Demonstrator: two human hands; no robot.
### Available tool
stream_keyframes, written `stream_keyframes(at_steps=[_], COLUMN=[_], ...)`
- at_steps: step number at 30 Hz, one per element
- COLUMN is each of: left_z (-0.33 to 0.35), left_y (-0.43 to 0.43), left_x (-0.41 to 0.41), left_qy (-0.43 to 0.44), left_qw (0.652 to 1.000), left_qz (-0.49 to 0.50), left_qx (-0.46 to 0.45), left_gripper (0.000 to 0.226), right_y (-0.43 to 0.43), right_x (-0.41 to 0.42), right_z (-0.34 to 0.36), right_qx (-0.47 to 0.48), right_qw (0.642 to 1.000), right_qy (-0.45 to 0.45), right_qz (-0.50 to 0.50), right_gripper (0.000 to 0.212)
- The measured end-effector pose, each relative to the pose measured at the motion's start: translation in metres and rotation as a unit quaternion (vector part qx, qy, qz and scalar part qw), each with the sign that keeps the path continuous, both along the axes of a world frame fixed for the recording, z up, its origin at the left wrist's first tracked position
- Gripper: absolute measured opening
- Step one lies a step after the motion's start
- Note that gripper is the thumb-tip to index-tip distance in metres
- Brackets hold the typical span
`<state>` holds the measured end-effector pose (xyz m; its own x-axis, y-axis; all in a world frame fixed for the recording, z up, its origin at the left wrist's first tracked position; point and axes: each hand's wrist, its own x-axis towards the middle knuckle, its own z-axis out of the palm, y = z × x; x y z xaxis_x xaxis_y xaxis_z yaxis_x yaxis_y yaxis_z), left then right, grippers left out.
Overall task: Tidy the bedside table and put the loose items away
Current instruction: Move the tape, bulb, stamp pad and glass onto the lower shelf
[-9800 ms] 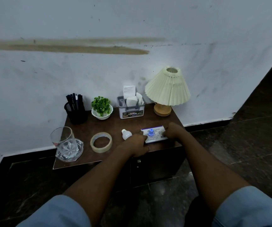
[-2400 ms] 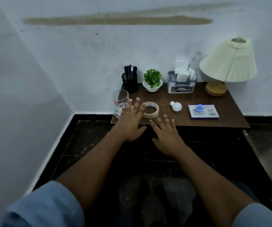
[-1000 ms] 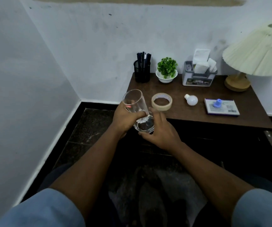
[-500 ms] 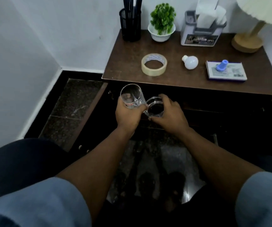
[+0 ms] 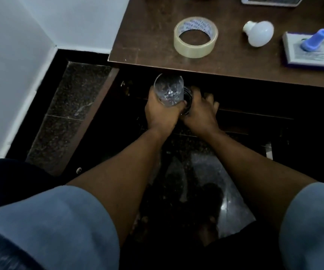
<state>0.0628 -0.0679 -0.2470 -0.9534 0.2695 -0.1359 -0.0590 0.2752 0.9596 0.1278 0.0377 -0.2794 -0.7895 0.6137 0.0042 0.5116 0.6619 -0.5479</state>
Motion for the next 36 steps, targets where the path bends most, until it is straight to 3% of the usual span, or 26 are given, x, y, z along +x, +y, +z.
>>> stream_keyframes(at_steps=[10, 15, 21, 24, 28, 31, 36], left_z=[-0.009, -0.01, -0.014, -0.005, -0.004, 0.0, 0.01], left_y=[0.006, 0.019, 0.023, 0.028, 0.03, 0.025, 0.012], left_x=[-0.045, -0.073, -0.1, -0.097, -0.095, -0.093, -0.065], left_qy=[0.064, 0.023, -0.077, -0.01, -0.028, -0.044, -0.067], left_qw=[0.99, 0.994, 0.987, 0.978, 0.985, 0.975, 0.987], left_qz=[-0.023, 0.019, -0.024, -0.062, -0.063, -0.095, -0.067], left_qx=[-0.127, -0.104, -0.136, -0.2, -0.157, -0.198, -0.133], left_gripper=[0.07, 0.064, 0.039, 0.023, 0.035, 0.04, 0.077], right_y=[0.005, 0.003, 0.006, 0.008, 0.01, 0.011, -0.006], right_x=[-0.054, -0.076, -0.108, -0.117, -0.119, -0.109, -0.063], right_z=[-0.015, -0.01, -0.016, -0.018, -0.014, -0.007, 0.009], right_qx=[-0.059, -0.079, -0.1, -0.111, -0.135, -0.182, -0.152], right_qw=[0.997, 0.997, 0.992, 0.986, 0.981, 0.973, 0.988], right_qy=[-0.045, -0.024, -0.072, -0.126, -0.143, -0.14, -0.009], right_qz=[0.011, 0.005, 0.003, -0.005, -0.006, 0.011, -0.015], right_gripper=[0.064, 0.048, 0.038, 0.042, 0.045, 0.046, 0.047])
